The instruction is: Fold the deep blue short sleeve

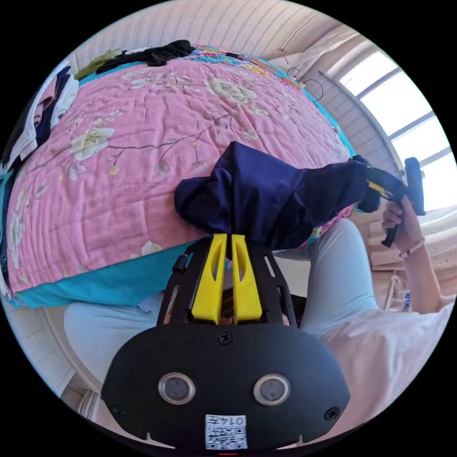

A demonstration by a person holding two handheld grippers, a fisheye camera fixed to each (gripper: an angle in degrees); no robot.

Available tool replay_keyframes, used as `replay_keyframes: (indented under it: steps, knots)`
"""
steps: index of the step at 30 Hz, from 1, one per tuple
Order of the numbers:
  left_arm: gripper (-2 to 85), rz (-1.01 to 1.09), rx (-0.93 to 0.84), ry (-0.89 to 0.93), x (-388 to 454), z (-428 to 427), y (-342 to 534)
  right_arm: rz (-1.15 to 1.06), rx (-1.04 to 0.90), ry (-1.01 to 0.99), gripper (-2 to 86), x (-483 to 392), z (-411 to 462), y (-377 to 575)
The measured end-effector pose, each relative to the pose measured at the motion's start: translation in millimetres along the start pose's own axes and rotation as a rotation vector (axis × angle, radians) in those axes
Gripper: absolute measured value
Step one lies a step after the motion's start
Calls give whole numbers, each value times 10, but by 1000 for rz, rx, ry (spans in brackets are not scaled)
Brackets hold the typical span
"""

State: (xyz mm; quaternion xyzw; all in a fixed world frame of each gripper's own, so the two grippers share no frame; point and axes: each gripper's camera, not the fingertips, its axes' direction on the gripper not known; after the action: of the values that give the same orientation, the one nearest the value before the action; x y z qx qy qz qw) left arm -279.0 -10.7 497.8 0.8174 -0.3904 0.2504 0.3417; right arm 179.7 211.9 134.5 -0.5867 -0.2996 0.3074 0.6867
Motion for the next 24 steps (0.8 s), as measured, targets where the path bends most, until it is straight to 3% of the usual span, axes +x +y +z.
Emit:
replay_keyframes:
  steps: [3,6,8,11,15,19,21,24]
  knots:
    - [76,-37,103,143,-62,-132,-24,-32,-2,-3,22,-18,-250,-66]
    - [97,-25,105,126,-13,-92,-101,-32,-3,-21,22,-4,-463,-95]
    - [61,-11,41,130,15,13,-190,-29,-8,-50,22,0,-569,-105]
    - [10,-14,-13,275,-26,39,-354,-62,-24,-107,22,-47,-768,-131]
    - [-4,-74,250,383,-299,-624,-460,-223,-22,-146,23,-202,-1184,-146]
    - [-9,-37,524,333,-404,-1583,-603,-311,-78,-266,22,-261,-1472,-112]
    - [-9,65,672,290,-186,-2229,-841,-400,-142,-451,21,-353,-1558,-19]
    - [-8,309,736,220,465,-2719,-1269,-472,-171,-690,21,-488,-1646,115]
